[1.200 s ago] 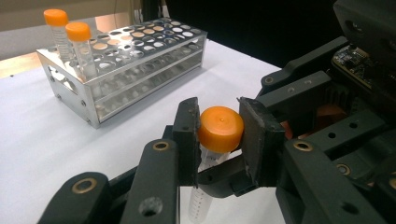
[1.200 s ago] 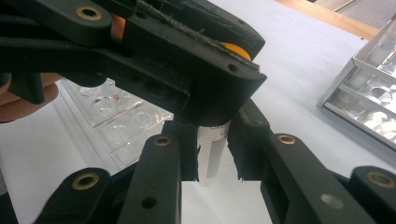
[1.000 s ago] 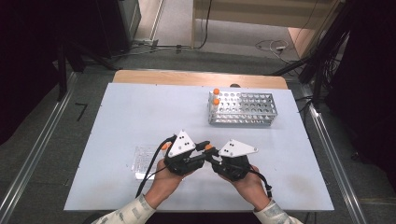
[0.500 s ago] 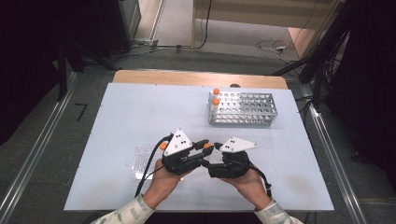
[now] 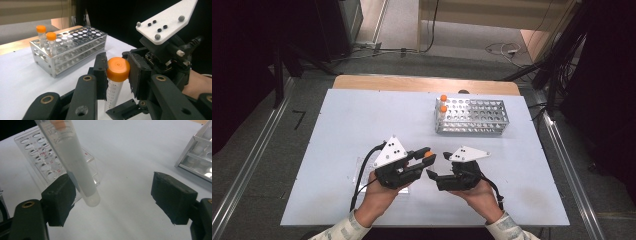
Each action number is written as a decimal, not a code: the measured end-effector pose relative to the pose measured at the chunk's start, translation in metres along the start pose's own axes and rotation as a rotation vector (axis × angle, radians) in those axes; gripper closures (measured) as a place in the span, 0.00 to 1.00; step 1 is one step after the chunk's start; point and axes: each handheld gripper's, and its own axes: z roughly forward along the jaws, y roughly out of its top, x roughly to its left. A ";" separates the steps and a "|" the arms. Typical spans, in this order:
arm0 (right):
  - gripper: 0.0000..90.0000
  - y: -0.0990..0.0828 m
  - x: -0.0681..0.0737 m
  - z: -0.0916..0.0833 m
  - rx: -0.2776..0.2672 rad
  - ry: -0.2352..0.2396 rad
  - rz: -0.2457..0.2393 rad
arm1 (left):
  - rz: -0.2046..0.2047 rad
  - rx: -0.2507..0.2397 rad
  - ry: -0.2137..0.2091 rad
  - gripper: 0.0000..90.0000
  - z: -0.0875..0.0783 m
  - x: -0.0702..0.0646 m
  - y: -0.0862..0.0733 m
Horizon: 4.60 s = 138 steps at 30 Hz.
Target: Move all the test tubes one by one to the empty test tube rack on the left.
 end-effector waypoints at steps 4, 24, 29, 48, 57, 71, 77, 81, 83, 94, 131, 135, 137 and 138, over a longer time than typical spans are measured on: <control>0.19 0.000 0.001 0.000 0.002 0.011 -0.006 | 0.001 -0.006 0.031 0.78 -0.009 0.005 0.001; 0.19 0.003 -0.007 0.006 -0.003 0.024 -0.015 | -0.035 -0.035 0.132 0.78 -0.062 0.019 0.001; 0.19 0.004 -0.010 0.010 -0.001 0.019 -0.013 | -0.043 -0.026 0.155 0.78 -0.072 0.024 -0.001; 0.20 0.005 -0.015 0.011 0.000 0.005 -0.003 | -0.030 0.004 0.321 0.78 -0.094 0.051 -0.007; 0.20 0.004 -0.014 0.013 0.004 0.005 -0.004 | -0.025 0.018 0.333 0.78 -0.080 0.060 -0.020; 0.20 0.004 -0.014 0.011 0.003 0.006 -0.004 | -0.031 0.082 0.341 0.78 -0.067 0.062 -0.038; 0.20 0.004 -0.014 0.012 0.009 0.006 -0.006 | -0.040 0.089 0.332 0.76 -0.066 0.062 -0.041; 0.20 0.004 -0.013 0.012 0.008 0.006 -0.006 | -0.061 0.077 0.327 0.72 -0.068 0.064 -0.040; 0.20 0.004 -0.013 0.013 0.010 0.009 -0.006 | -0.065 0.072 0.327 0.72 -0.069 0.064 -0.040; 0.20 0.004 -0.015 0.012 0.003 -0.004 -0.003 | -0.095 0.037 0.308 0.54 -0.071 0.062 -0.037; 0.66 0.054 -0.096 0.081 -0.100 -0.381 0.135 | -0.112 -0.025 0.331 0.32 -0.072 0.058 -0.033; 0.69 0.054 -0.099 0.083 -0.108 -0.376 0.138 | -0.109 -0.027 0.332 0.32 -0.073 0.058 -0.032; 0.71 0.055 -0.099 0.084 -0.110 -0.370 0.138 | -0.108 -0.026 0.333 0.32 -0.073 0.058 -0.032; 0.73 0.055 -0.098 0.084 -0.110 -0.367 0.134 | -0.109 -0.026 0.332 0.32 -0.073 0.058 -0.032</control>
